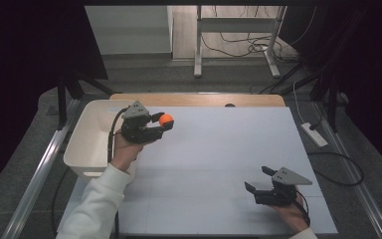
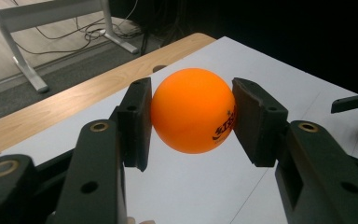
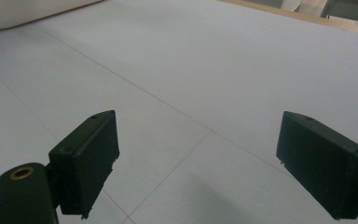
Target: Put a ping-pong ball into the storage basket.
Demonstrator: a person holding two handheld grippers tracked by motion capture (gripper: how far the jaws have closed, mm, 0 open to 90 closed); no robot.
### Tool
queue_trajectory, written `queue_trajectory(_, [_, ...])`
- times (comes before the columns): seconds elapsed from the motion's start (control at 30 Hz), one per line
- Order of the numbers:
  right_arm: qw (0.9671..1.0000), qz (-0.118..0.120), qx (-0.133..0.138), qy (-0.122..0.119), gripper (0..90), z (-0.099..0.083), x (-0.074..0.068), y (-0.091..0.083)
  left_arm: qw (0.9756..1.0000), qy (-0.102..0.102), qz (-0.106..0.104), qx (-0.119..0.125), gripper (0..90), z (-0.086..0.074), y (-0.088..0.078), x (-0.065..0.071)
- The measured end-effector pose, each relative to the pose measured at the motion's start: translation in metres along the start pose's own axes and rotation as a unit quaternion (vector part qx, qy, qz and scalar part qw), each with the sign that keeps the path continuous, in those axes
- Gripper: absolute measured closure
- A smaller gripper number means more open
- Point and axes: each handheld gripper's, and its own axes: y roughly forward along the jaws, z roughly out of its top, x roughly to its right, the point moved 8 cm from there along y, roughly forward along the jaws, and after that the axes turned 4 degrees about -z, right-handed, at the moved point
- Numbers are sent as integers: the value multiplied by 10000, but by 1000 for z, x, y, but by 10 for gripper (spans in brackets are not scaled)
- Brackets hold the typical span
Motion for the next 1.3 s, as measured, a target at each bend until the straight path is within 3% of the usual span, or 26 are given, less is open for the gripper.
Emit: queue_trajectory(1.3, [10000, -50, 39, -29, 128, 1, 0, 1, 9982, -219, 539, 148, 508, -4, -44, -35])
